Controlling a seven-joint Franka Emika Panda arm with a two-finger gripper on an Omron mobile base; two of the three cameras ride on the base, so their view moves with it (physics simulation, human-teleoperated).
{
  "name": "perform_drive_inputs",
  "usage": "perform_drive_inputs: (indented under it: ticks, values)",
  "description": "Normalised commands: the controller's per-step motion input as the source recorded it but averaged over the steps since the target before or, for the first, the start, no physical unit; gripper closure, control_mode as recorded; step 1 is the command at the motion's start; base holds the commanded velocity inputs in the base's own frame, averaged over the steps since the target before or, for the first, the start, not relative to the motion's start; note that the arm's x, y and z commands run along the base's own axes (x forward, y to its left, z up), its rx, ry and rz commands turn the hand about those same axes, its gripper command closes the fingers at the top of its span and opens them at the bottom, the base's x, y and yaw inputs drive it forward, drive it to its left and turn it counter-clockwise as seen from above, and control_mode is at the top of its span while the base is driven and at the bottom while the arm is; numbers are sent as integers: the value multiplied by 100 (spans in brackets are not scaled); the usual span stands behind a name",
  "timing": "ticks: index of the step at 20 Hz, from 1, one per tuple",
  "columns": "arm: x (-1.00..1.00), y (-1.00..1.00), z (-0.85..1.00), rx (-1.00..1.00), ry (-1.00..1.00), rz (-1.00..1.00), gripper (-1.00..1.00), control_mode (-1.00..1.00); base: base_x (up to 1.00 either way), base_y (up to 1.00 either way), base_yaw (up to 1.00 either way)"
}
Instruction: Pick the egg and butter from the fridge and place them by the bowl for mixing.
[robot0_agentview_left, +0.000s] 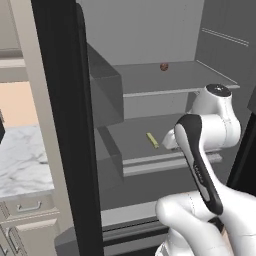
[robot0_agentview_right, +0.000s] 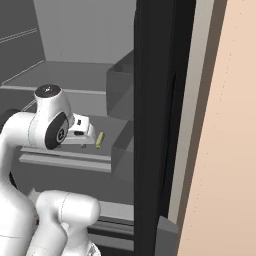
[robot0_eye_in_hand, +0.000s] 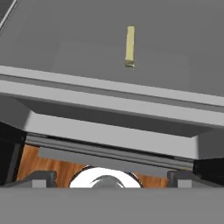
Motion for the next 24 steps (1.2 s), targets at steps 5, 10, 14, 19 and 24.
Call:
perform_drive_inputs:
  ticks: [5,10,14,19,24]
  values:
    - [77,0,-36,1,-15,0,-100,-100,0,0,0]
    - [75,0,-9,8,-2,0,-100,-100,0,0,0]
    - [70,0,-23,5,0,0,-100,-100,0,0,0]
    - [48,0,-15,3,1,-2,-100,-100,0,0,0]
    - [33,0,-10,0,4,-5,-100,-100,0,0,0]
